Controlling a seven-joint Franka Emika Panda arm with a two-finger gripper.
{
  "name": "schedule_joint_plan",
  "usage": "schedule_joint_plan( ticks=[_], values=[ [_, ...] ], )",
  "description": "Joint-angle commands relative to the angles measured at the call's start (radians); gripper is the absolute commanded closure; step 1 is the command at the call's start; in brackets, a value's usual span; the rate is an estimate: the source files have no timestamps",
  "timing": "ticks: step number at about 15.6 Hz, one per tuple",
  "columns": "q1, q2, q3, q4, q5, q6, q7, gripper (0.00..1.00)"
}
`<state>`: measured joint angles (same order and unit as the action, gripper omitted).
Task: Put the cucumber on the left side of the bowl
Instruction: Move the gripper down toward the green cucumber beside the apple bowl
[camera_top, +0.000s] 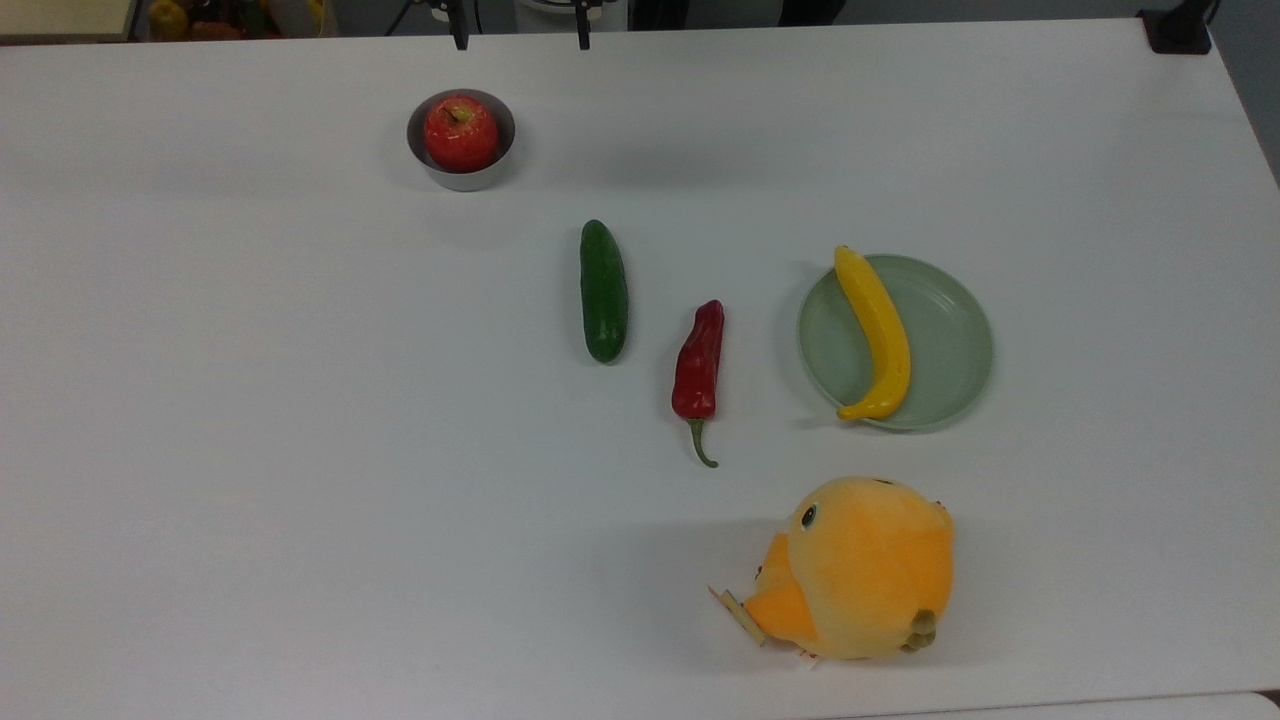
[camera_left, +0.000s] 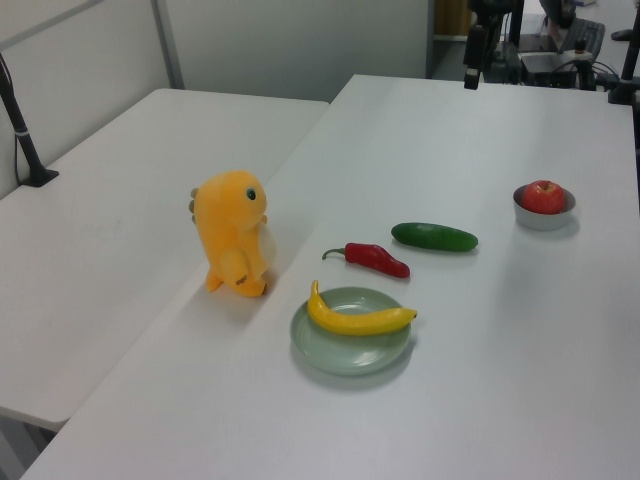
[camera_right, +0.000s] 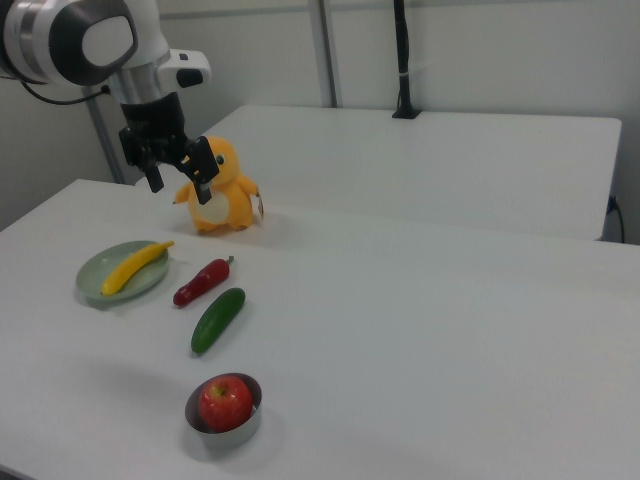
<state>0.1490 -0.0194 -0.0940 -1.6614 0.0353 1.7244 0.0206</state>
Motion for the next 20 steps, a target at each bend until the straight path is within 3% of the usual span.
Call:
schedule_joint_plan(
  ticks=[1,9,15,20],
  values=[
    [0.004,-0.005,-0.003,-0.012,0.02,0.014,-0.024,0.0],
    [0.011,0.007,0.01,-0.06,0.008,0.007,-0.056,0.0],
    [0.012,0.108,0.028,-0.058,0.008,0.026,-0.056,0.0],
    [0.012,0.194,0.04,-0.098,0.009,0.159,-0.076,0.0]
  ],
)
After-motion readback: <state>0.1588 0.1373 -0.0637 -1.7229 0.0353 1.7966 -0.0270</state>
